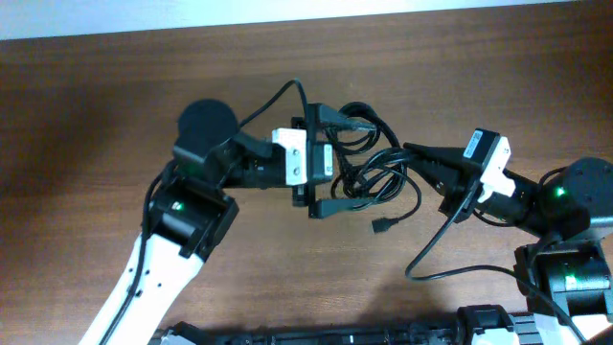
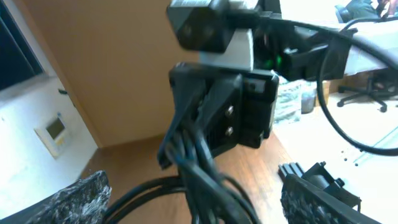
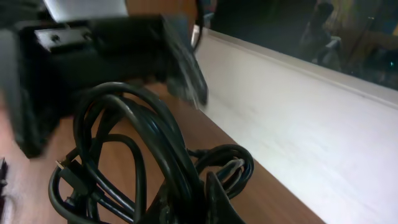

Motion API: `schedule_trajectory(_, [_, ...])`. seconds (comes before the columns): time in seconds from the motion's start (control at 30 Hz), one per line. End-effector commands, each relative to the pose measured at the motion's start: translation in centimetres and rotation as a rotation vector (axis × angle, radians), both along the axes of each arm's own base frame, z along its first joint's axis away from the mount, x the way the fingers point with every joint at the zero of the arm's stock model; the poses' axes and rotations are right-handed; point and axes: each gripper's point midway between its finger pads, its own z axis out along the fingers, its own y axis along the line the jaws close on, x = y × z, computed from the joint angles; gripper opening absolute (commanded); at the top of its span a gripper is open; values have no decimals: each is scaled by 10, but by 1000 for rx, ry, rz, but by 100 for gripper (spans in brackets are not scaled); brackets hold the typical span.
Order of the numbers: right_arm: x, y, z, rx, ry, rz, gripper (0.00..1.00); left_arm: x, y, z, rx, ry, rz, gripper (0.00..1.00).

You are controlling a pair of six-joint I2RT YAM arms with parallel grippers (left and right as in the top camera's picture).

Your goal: Untangle cables

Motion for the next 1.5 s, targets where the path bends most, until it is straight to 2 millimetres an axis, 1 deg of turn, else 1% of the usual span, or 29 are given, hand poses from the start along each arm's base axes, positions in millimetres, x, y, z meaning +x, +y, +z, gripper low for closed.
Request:
schedule_trajectory(0.0, [-8, 2, 8, 2, -32, 29, 4, 4, -10, -2, 6, 2, 20, 84])
schedule_trajectory(0.07, [-7, 2, 9, 2, -35, 27, 4, 19, -14, -3, 11, -2, 115, 68])
schedule_trajectory(0.1, [-7, 2, 9, 2, -35, 24, 4, 20, -16, -2, 9, -8, 131, 50])
schedule_trajectory(0.17, [-7, 2, 8, 2, -34, 25, 4, 17, -18, 1, -2, -21, 125, 0])
schedule_trajectory(0.3, [-7, 2, 8, 3, -29, 24, 4, 17, -18, 4, -11, -33, 125, 0])
schedule_trajectory(0.33, [-6, 1, 5, 3, -16, 16, 24, 17, -18, 4, -11, -33, 126, 0])
schedule_trajectory(0.37, [-5, 1, 4, 3, -5, 12, 47, 19, -18, 4, -10, -33, 133, 0])
schedule_trajectory(0.4, [-3, -1, 1, 5, 12, -6, 66, 22, -18, 4, -9, -25, 152, 0])
schedule_trajectory(0.43, [3, -5, -3, 6, 42, -46, 100, 28, -17, 4, -10, -3, 189, 0])
schedule_trajectory(0.5, [12, -12, -14, 2, 98, -117, 99, 50, -12, -2, 9, 13, 320, 0])
schedule_trajectory(0.57, [14, -13, -14, 1, 100, -131, 99, 65, -7, -4, 16, 16, 411, 0])
schedule_trajectory(0.67, [24, -23, -17, -5, 110, -214, 99, 74, -2, 0, 8, 4, 477, 0])
schedule_trajectory(0.73, [34, -34, -22, -13, 125, -304, 99, 79, 4, 4, 1, -4, 526, 0])
schedule_trajectory(0.8, [45, -49, -26, -9, 153, -415, 99, 77, 7, 10, -11, -15, 539, 0])
schedule_trajectory(0.87, [59, -74, -30, 26, 198, -586, 99, 74, 9, 16, -25, -27, 538, 0])
schedule_trajectory(0.9, [61, -78, -30, 25, 194, -609, 99, 73, 10, 17, -27, -29, 538, 0])
schedule_trajectory(0.97, [61, -79, -26, 30, 177, -613, 99, 72, 10, 19, -32, -34, 533, 0])
schedule_trajectory(1.03, [61, -77, -23, 33, 167, -603, 99, 64, 6, 23, -43, -65, 479, 0])
schedule_trajectory(1.07, [57, -68, -19, 39, 153, -542, 99, 59, 3, 25, -48, -89, 447, 0])
schedule_trajectory(1.1, [50, -54, -12, 47, 128, -450, 99, 58, 3, 26, -52, -95, 442, 0])
schedule_trajectory(1.13, [44, -45, -6, 49, 103, -390, 99, 56, 2, 27, -55, -98, 428, 0])
schedule_trajectory(1.17, [41, -41, -1, 52, 76, -354, 99, 49, 0, 30, -64, -108, 385, 0])
schedule_trajectory(1.33, [36, -34, 0, 36, 59, -304, 99, 12, -8, 42, -111, -168, 176, 0])
schedule_trajectory(1.47, [36, -34, -4, 26, 67, -305, 100, 11, -8, 44, -118, -176, 167, 0])
